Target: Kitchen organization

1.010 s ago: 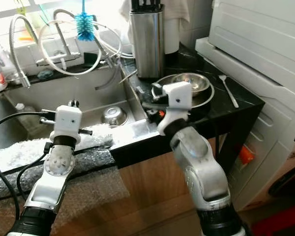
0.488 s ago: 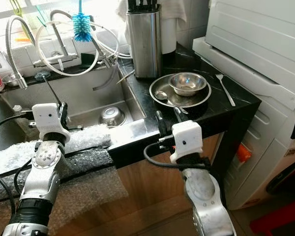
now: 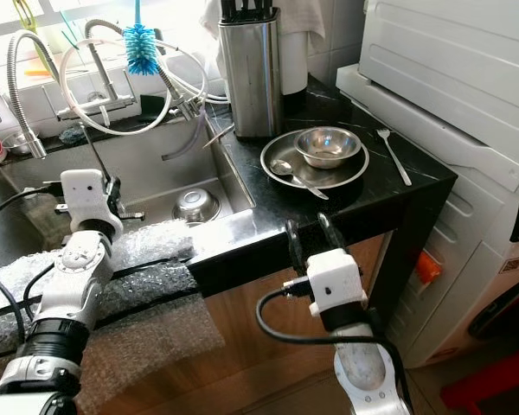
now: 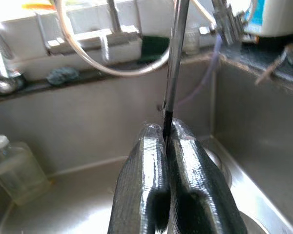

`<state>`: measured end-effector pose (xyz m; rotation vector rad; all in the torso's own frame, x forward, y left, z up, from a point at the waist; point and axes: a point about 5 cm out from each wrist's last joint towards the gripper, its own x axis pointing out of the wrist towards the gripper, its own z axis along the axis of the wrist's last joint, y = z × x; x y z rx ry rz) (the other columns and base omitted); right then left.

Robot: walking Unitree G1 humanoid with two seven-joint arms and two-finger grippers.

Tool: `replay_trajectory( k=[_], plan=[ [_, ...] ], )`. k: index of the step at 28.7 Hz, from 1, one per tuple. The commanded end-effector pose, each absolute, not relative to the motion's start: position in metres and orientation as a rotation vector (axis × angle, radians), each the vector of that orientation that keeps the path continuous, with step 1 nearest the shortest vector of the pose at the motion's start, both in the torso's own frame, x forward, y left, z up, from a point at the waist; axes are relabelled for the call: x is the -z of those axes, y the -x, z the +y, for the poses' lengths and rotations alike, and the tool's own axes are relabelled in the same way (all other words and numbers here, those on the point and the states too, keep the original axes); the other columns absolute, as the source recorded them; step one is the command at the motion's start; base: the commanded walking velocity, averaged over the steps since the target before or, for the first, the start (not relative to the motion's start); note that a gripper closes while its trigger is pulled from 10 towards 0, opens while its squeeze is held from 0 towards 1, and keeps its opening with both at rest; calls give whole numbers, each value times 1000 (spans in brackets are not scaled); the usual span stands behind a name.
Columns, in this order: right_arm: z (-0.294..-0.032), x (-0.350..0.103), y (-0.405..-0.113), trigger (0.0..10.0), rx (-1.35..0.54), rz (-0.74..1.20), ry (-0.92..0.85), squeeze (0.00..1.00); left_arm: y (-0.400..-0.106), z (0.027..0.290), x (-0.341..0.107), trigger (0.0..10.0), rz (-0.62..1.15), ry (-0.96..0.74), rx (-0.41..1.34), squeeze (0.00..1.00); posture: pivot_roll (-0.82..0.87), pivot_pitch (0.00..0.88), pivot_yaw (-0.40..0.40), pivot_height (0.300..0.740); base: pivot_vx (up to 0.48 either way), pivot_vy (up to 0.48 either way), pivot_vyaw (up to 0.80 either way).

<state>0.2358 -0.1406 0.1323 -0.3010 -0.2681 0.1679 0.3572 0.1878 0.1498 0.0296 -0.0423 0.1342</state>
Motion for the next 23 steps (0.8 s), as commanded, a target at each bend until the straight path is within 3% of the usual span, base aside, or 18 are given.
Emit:
replay_trajectory(
  k=[1, 2, 3, 20, 21, 23],
  plan=[
    [-139, -133, -237, 10000, -164, -280, 298, 0, -359, 191, -143, 10000, 17, -48, -119, 329, -182, 0, 148, 740, 0, 0, 0],
    [-139, -133, -238, 10000, -163, -281, 296, 0, -358, 190, -141, 10000, 26, -56, -115, 537, -182, 0, 148, 740, 0, 0, 0],
    [-139, -134, -238, 10000, -161, -282, 295, 0, -358, 189, -137, 10000, 45, -50, -107, 988, -184, 0, 149, 740, 0, 0, 0],
    [-135, -138, -245, 10000, -163, -299, 300, 0, -358, 184, -146, 10000, -31, -43, -91, 1000, -180, 0, 147, 740, 0, 0, 0],
    [-135, -139, -247, 10000, -164, -299, 300, 0, -357, 183, -155, 10000, -104, -42, -97, 0, -180, 0, 146, 740, 0, 0, 0],
    [-134, -140, -248, 10000, -164, -303, 297, 0, -355, 182, -165, 10000, -171, -40, -98, 0, -179, 0, 146, 740, 0, 0, 0]
  ],
)
